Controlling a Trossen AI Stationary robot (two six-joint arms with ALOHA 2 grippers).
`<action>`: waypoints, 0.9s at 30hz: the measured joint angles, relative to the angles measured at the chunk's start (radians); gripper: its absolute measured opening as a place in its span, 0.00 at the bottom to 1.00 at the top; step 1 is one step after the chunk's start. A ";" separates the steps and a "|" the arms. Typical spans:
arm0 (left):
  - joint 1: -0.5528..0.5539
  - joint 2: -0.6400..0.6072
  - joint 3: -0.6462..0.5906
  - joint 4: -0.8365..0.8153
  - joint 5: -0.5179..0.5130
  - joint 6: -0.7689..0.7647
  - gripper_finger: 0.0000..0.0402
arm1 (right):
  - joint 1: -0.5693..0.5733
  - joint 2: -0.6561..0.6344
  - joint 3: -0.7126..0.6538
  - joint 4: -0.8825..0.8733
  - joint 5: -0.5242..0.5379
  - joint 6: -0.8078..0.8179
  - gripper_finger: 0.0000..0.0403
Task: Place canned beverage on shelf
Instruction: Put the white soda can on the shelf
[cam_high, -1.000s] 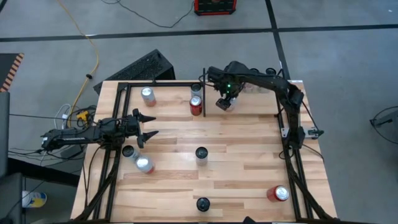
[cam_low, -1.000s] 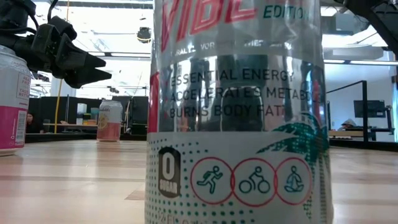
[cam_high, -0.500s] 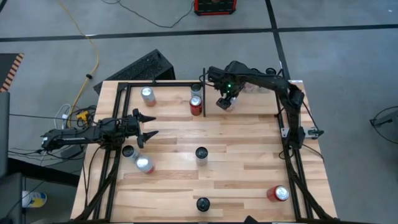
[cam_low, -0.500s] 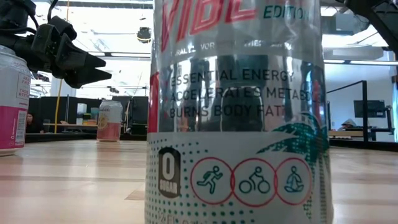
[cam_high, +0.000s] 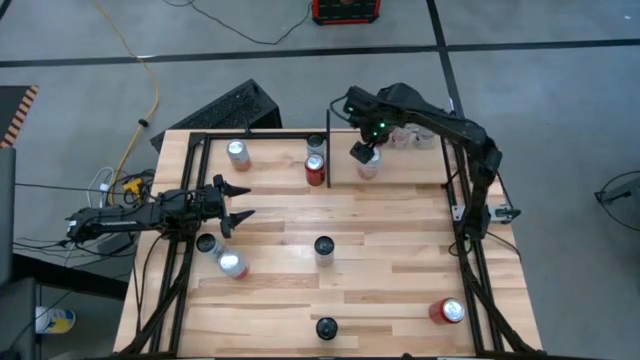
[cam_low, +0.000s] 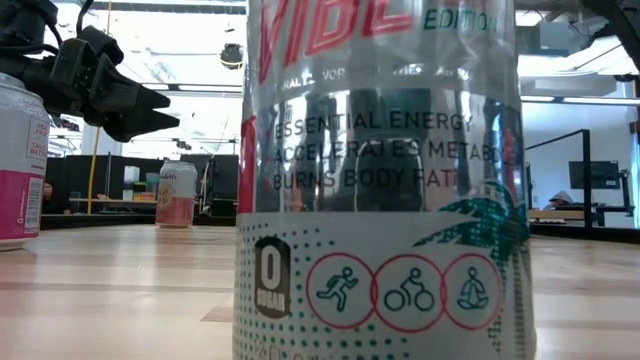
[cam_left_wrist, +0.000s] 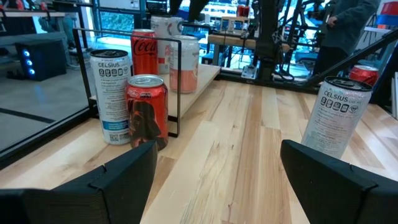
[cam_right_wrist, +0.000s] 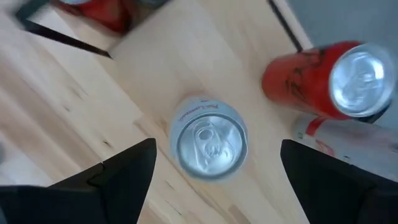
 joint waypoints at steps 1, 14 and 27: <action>0.000 0.000 0.000 0.000 0.000 0.000 0.81 | 0.008 -0.017 0.006 -0.004 0.000 0.000 0.92; 0.000 0.000 0.000 0.000 0.000 0.000 0.81 | 0.308 -0.516 -0.612 0.337 0.233 0.217 0.91; 0.000 0.000 0.000 0.000 0.000 0.000 0.81 | 0.489 -0.879 -1.304 0.903 0.471 0.328 0.73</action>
